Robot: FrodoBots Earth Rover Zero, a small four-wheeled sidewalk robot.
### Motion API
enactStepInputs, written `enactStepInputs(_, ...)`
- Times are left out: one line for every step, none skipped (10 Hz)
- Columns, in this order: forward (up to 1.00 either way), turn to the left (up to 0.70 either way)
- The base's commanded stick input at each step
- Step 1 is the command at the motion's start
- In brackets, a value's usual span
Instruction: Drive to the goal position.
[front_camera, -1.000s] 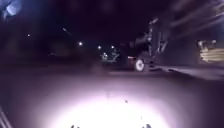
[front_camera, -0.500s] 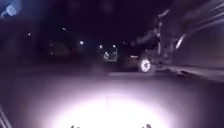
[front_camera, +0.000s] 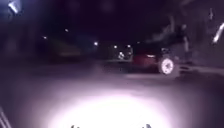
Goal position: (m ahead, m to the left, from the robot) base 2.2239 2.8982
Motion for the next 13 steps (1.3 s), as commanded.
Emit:
enactStepInputs(1.0,0.16)
enactStepInputs(1.0,0.09)
enactStepInputs(1.0,0.02)
enactStepInputs(1.0,0.0)
enactStepInputs(1.0,0.0)
enactStepInputs(1.0,0.0)
enactStepInputs(1.0,0.0)
enactStepInputs(1.0,0.0)
enactStepInputs(1.0,-0.04)
enactStepInputs(1.0,-0.33)
enactStepInputs(1.0,-0.4)
enactStepInputs(1.0,-0.4)
enactStepInputs(1.0,-0.4)
